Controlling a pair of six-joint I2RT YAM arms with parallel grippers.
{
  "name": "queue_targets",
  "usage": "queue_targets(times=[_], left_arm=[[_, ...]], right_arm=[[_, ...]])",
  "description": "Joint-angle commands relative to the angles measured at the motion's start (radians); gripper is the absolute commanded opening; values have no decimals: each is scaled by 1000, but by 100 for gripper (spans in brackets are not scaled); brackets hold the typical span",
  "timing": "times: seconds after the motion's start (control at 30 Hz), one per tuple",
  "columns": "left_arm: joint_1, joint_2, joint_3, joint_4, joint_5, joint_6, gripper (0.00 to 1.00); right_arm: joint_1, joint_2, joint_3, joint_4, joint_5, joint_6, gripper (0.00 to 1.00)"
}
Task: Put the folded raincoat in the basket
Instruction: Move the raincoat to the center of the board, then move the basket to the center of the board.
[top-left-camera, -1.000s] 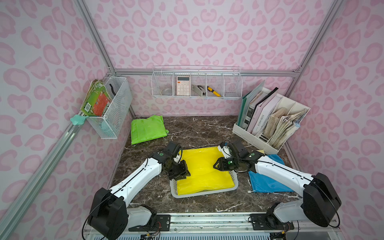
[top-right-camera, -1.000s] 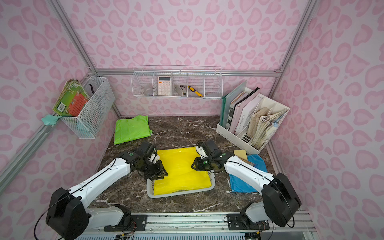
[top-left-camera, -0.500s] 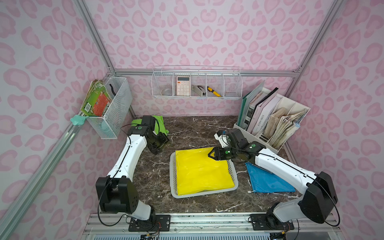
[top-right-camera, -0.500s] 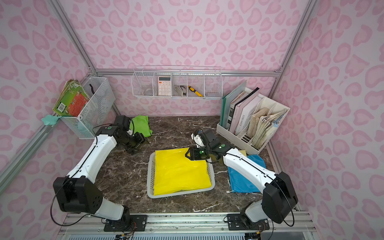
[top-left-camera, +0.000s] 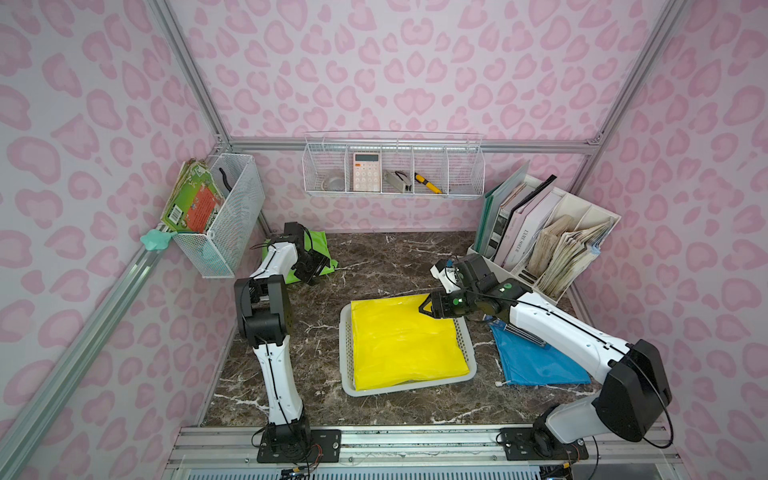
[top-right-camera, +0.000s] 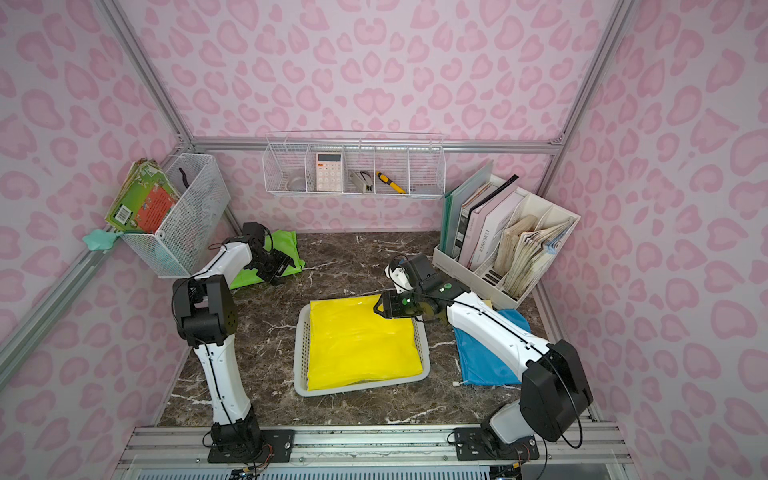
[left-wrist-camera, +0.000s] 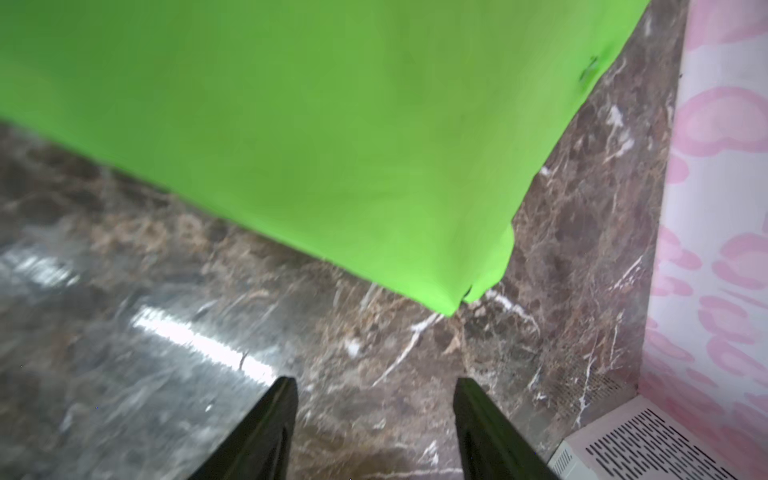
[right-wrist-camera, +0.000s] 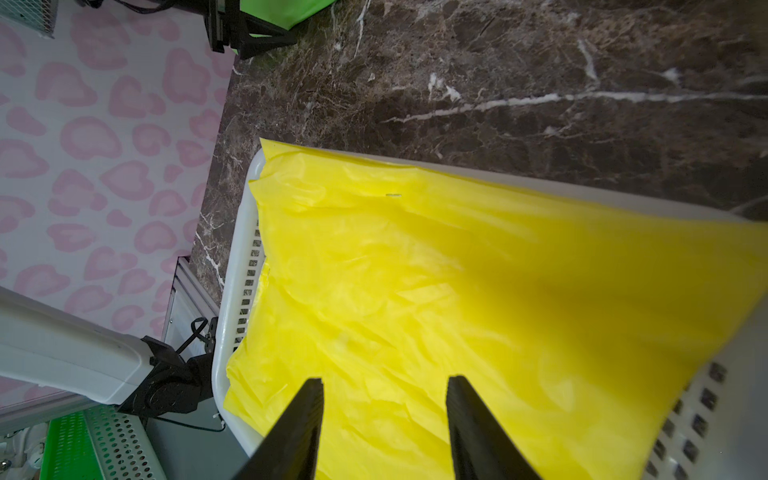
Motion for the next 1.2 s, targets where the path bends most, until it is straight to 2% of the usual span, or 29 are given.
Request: queue_targets(times=[0.0,0.17,0.37,0.47,0.63,0.73,0.83,1.0,1.17], left_arm=[[2,28,34,46,-34,-32,66],[2,72,21,95,-33,-85,63],[0,69,-67,169,-65,-125,58],[1,83,-68,177,-79,-127,46],[2,73,-74,193,-110,-130,14],[1,42,-107,207,-106,-136,2],[0,-40,-216,245,-89,-154,0],[-17,-278,-532,317,-75,-203,0],[-120,-537,-842,327,-84,-242,0]], right_arm=[[-14,13,6,-15,-25,-31,51],[-32,43,25,-26,-42,-52,51],[-44,60,32,-32,-46,-69,51],[-48,59,25,-32,-46,-72,51],[-57,43,2,-32,-44,-72,51],[-60,29,-21,-19,-46,-63,51],[-61,19,-36,-8,-51,-55,51],[-60,0,-43,-7,-56,-51,51],[-62,-45,-58,-4,-52,-49,51]])
